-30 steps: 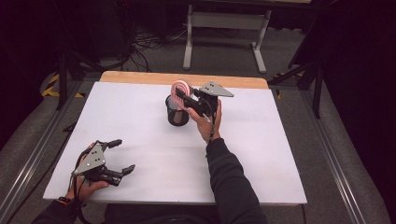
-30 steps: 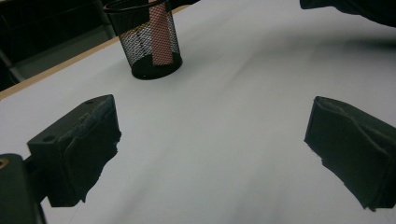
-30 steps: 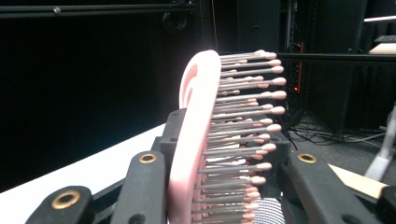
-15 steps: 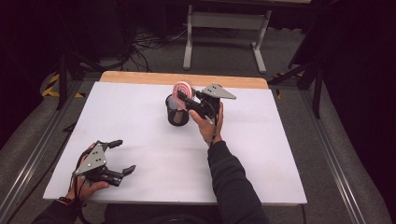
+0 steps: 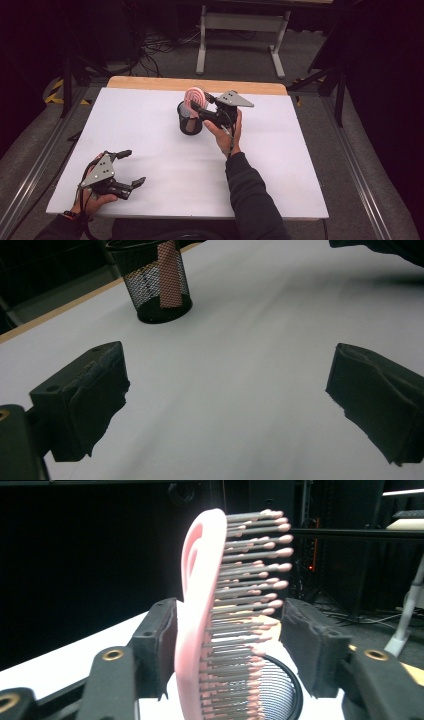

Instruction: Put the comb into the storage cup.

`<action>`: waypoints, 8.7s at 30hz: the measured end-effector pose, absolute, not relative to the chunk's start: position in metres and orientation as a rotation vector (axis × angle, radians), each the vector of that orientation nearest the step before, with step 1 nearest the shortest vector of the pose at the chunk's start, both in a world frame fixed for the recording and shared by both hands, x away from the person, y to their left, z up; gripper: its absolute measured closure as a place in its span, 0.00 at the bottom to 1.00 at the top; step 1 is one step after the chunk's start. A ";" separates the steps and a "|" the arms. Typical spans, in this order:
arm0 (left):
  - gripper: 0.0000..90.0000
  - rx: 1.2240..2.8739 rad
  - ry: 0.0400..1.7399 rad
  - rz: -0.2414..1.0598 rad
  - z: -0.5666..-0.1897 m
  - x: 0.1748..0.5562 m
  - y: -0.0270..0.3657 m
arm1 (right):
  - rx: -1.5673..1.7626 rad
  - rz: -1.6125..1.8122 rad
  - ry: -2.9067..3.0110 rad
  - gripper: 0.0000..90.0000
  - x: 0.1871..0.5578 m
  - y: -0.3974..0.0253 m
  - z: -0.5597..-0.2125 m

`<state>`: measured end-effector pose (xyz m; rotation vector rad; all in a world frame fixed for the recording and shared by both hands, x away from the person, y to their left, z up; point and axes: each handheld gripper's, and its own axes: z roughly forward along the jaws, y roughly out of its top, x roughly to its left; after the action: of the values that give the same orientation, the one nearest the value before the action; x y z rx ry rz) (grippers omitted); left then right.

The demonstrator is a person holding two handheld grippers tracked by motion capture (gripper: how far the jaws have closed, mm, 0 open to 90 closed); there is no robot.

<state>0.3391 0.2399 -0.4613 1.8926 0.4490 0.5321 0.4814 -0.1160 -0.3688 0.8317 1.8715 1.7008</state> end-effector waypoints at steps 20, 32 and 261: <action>0.05 1.904 0.449 0.530 -0.462 0.340 0.239 | 0.759 1.610 1.780 0.35 0.463 -0.125 -0.346; 0.05 1.903 0.455 0.529 -0.462 0.340 0.239 | 0.726 1.569 1.764 0.34 0.458 -0.129 -0.340; 0.04 1.941 0.435 0.553 -0.463 0.337 0.235 | 0.651 1.078 1.961 0.06 0.327 -0.251 -0.447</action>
<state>0.3371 0.2348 -0.4626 1.9406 0.4347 0.5532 0.3266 -0.2512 -0.4472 0.6512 1.9607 1.0775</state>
